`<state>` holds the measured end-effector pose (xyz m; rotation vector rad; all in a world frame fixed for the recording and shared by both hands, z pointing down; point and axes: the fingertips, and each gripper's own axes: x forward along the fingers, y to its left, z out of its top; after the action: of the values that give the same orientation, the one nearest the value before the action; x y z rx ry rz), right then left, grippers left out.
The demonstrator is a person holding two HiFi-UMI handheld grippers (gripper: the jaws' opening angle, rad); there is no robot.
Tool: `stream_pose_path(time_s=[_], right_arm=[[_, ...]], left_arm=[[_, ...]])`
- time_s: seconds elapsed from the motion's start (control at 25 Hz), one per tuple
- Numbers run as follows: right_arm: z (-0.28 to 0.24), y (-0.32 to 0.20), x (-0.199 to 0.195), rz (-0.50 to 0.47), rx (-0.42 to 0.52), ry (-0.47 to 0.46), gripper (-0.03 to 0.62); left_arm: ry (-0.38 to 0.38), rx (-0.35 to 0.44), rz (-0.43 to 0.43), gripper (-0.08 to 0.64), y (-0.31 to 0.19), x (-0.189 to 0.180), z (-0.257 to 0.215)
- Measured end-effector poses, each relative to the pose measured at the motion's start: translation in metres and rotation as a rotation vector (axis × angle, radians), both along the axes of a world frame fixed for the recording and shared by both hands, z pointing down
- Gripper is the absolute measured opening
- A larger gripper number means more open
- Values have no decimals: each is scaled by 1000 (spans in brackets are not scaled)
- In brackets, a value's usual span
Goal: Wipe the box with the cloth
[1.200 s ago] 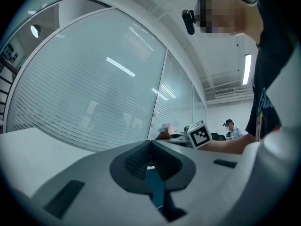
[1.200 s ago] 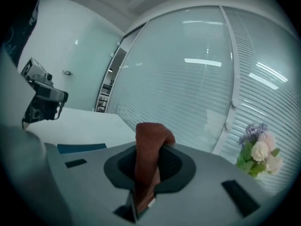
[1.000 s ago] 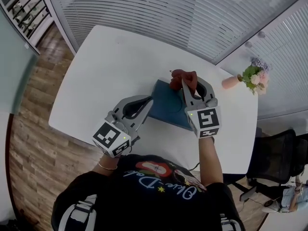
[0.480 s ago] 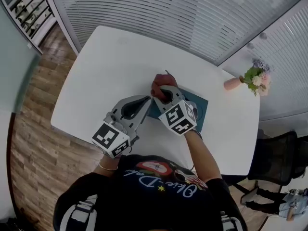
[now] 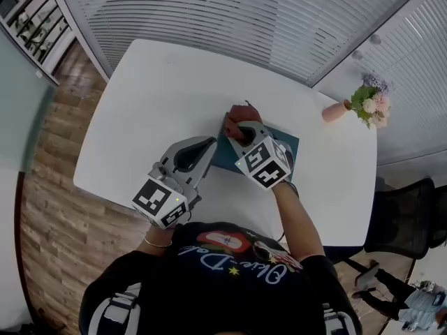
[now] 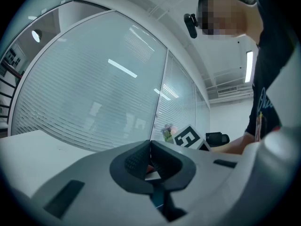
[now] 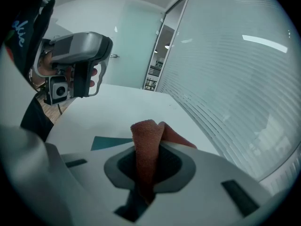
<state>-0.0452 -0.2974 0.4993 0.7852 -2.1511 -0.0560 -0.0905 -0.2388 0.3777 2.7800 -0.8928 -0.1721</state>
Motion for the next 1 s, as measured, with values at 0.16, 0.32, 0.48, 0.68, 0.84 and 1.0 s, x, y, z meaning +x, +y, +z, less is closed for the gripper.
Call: stream_pose_path(time_s=[0.16, 0.32, 0.48, 0.68, 0.84, 1.0], right_arm=[[1, 3, 18, 40, -10, 7, 43], [4, 7, 36, 79, -22, 16, 43], [6, 11, 54, 117, -32, 22, 43], [4, 19, 72, 156, -51, -11, 42], [2, 26, 86, 205, -54, -59, 42], [2, 29, 109, 277, -46, -62, 41]], left_arm=[[0, 4, 16, 5, 3, 6, -1], [-4, 0, 28, 5, 5, 9, 0], [-6, 0, 34, 5, 5, 10, 0], [-10, 2, 44, 5, 5, 14, -1], [-12, 3, 58, 5, 5, 18, -1], [-14, 2, 71, 5, 6, 22, -1]])
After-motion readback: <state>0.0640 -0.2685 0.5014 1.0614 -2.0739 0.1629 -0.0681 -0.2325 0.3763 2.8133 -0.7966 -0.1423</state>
